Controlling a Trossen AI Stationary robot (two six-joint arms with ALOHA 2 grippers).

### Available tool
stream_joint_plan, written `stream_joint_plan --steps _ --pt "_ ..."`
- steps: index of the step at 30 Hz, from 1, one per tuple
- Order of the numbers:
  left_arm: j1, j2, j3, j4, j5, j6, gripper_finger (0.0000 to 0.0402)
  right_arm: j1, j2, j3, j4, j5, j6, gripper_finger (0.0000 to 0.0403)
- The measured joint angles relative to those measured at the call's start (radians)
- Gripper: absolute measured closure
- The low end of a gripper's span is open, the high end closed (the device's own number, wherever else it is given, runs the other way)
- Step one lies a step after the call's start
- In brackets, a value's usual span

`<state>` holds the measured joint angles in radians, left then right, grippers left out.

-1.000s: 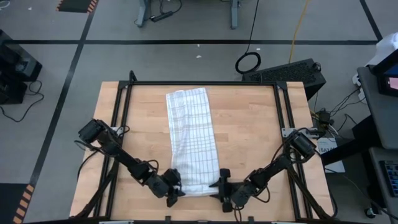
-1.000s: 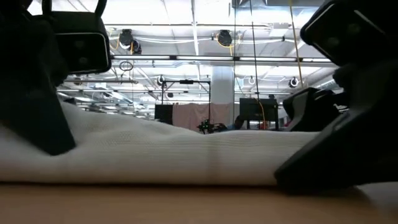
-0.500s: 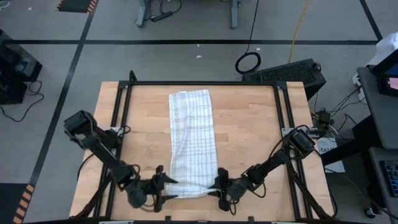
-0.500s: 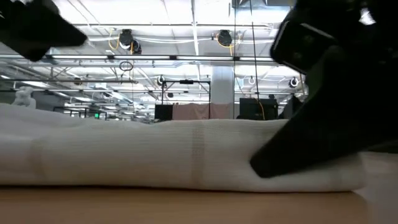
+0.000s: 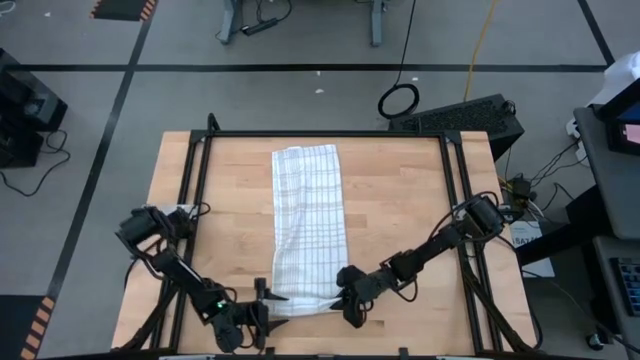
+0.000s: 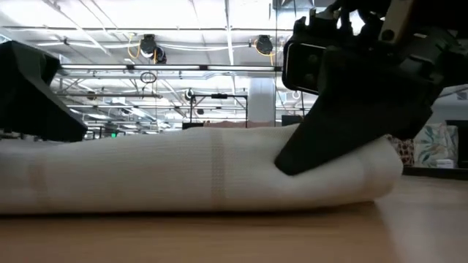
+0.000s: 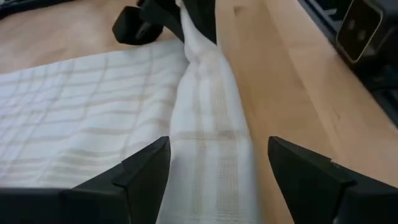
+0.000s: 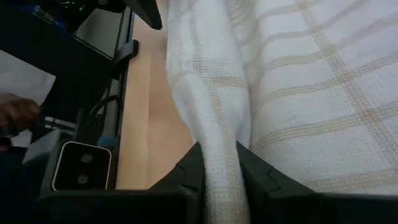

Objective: Roll towel
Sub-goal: Roll the white towel

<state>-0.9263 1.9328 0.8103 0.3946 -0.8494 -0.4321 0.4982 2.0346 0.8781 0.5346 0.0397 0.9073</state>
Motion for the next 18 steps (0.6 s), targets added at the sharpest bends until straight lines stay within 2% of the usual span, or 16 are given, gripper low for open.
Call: stream_joint_plan --steps 6,9,12,18 --pt "0.026 0.024 0.009 -0.002 0.044 0.021 0.0129 -0.009 -0.012 0.000 -0.013 -0.030 0.005 0.0357" --pt "0.034 0.024 0.010 -0.008 0.078 -0.014 0.0153 -0.008 -0.017 -0.001 -0.015 -0.025 0.002 0.0354" --pt "0.049 0.024 0.010 -0.015 0.121 -0.058 0.0206 -0.008 -0.017 -0.001 -0.015 -0.021 0.008 0.0342" --pt "0.102 0.022 0.009 -0.034 0.228 -0.162 0.0362 -0.006 -0.032 -0.002 -0.018 -0.027 -0.068 0.0286"
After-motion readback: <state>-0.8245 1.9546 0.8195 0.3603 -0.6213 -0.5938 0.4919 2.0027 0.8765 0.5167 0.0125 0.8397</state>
